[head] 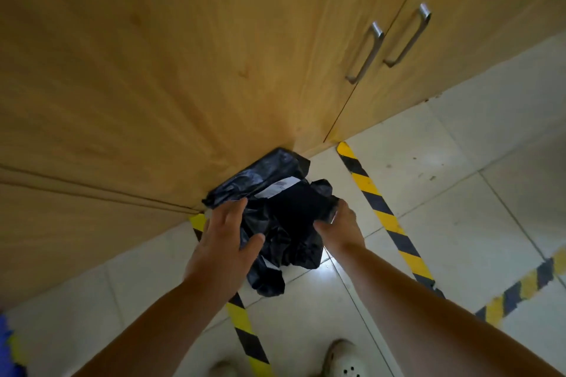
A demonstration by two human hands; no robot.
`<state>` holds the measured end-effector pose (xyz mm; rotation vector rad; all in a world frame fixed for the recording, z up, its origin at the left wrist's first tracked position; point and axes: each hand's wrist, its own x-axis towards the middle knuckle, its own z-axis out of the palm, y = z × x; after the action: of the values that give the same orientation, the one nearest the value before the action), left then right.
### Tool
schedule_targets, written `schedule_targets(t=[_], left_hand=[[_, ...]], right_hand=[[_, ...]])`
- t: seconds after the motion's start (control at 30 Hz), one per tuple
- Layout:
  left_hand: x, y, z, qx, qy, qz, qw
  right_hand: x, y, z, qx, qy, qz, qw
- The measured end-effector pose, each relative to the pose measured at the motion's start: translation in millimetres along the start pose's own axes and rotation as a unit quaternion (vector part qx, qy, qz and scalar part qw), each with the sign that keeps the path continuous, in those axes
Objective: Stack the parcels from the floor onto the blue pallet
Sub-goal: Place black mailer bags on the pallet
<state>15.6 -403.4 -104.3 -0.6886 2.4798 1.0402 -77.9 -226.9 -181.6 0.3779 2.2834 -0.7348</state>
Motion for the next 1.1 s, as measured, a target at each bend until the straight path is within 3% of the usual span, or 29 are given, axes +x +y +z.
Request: schedule_targets(t=[0.2,0.4,0.57,0.9,1.1], left_hand=[[20,-16,30,-0.004,0.021,-0.013,1.000],[10,-19,36,0.001,0.011,-0.037,0.999],[-2,11,24,0.000,-0.010,-0.055,0.998],[-61,119,-39,0.030,-0.049,-0.040,0.998],[-116,193,-99,-0.065,-0.063,-0.066,0.994]], right_hand=[[59,4,30,0.185,0.015,0.111,0.976],[59,17,27,0.192,0.000,0.114,0.975],[35,18,-21,0.166,0.011,0.094,0.982],[-81,-30,-169,0.078,0.006,-0.044,0.996],[-194,-80,-240,0.000,0.025,-0.168,0.986]])
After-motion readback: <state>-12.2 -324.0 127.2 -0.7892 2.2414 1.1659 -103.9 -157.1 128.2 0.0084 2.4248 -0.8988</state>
